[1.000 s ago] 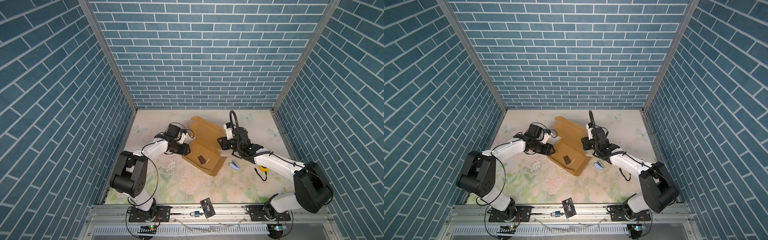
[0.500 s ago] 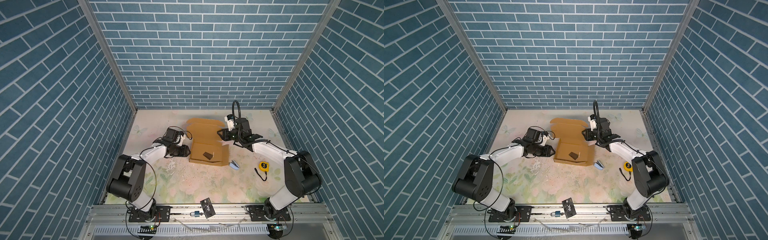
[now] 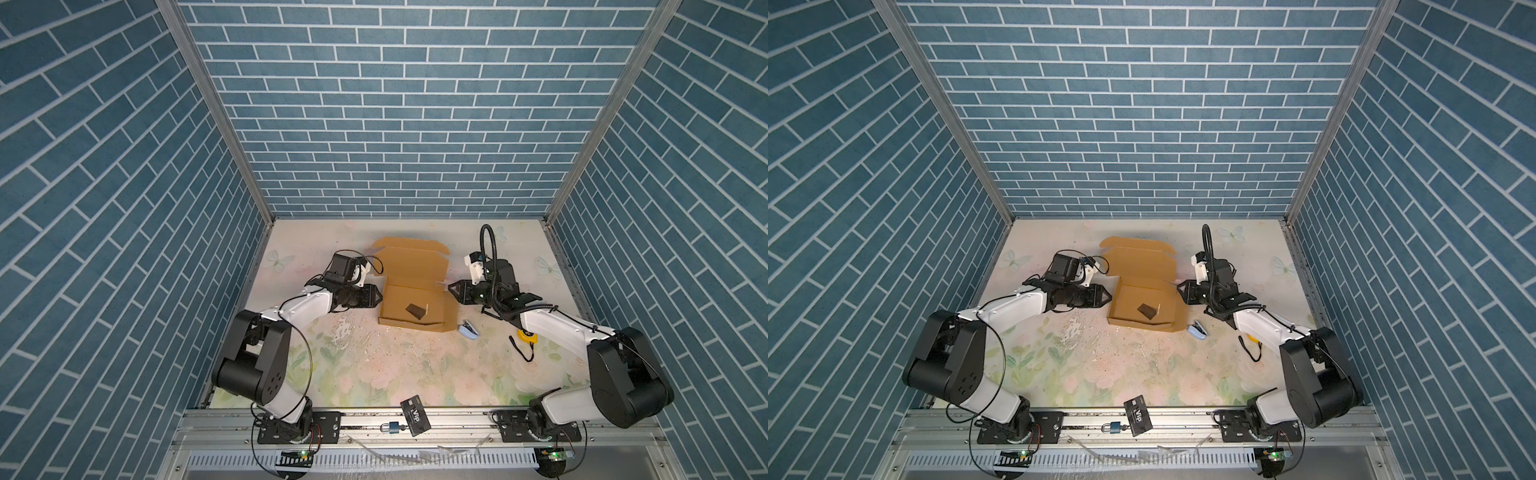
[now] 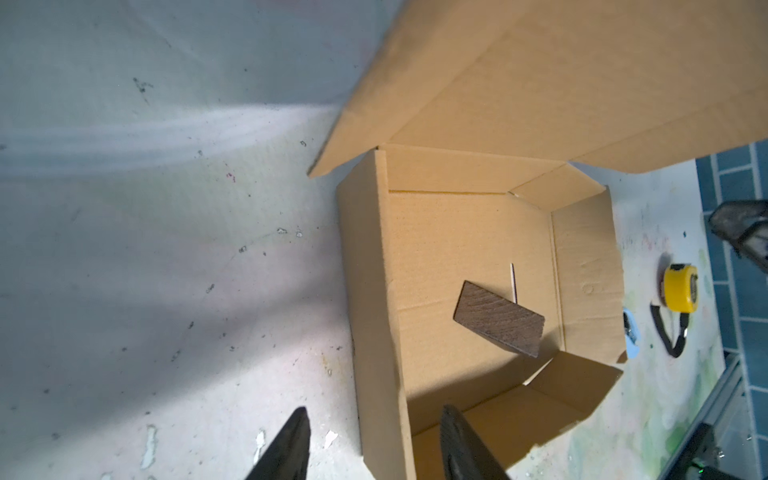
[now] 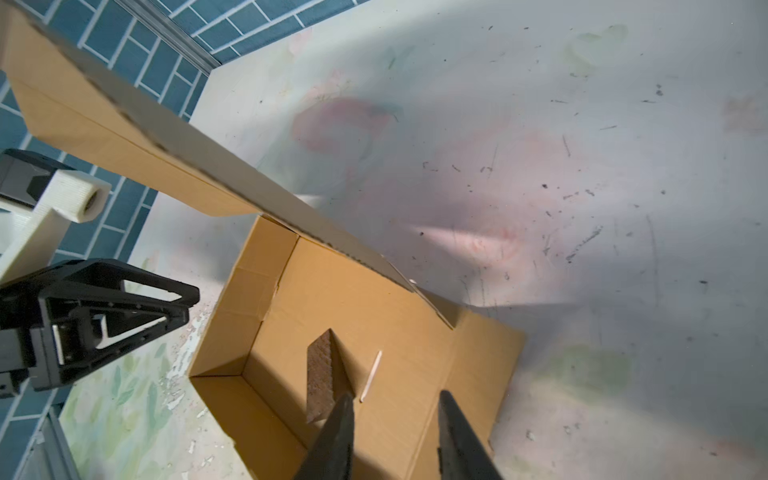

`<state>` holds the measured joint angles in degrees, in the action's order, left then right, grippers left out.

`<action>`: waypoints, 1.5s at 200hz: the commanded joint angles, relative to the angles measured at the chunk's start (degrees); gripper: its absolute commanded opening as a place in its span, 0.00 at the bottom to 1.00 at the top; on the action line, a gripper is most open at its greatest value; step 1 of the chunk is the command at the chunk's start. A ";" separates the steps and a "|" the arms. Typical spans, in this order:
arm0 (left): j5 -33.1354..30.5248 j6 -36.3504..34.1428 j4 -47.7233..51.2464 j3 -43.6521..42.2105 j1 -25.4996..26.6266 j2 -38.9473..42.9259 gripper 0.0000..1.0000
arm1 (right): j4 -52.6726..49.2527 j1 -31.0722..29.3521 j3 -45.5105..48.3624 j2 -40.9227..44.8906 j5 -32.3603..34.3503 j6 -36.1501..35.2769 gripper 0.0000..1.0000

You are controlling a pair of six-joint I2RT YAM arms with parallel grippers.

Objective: Fold the paper box

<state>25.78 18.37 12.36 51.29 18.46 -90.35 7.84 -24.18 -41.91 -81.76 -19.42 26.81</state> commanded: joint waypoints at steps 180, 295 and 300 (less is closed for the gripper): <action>2.21 7.58 -2.74 -0.85 2.62 -2.75 0.25 | 15.45 4.34 -6.54 -22.38 -12.44 16.83 0.00; 1.55 8.42 -2.13 -0.16 4.09 -3.44 0.20 | 14.91 1.17 -5.62 -21.13 -12.97 18.12 0.01; 1.71 8.67 -2.47 -0.37 4.13 -3.43 0.20 | 14.93 0.95 -5.64 -21.08 -12.86 18.02 0.01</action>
<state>27.73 26.48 9.21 49.80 21.89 -93.67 22.09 -22.37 -47.77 -104.12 -32.18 42.94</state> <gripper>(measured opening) 0.200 0.044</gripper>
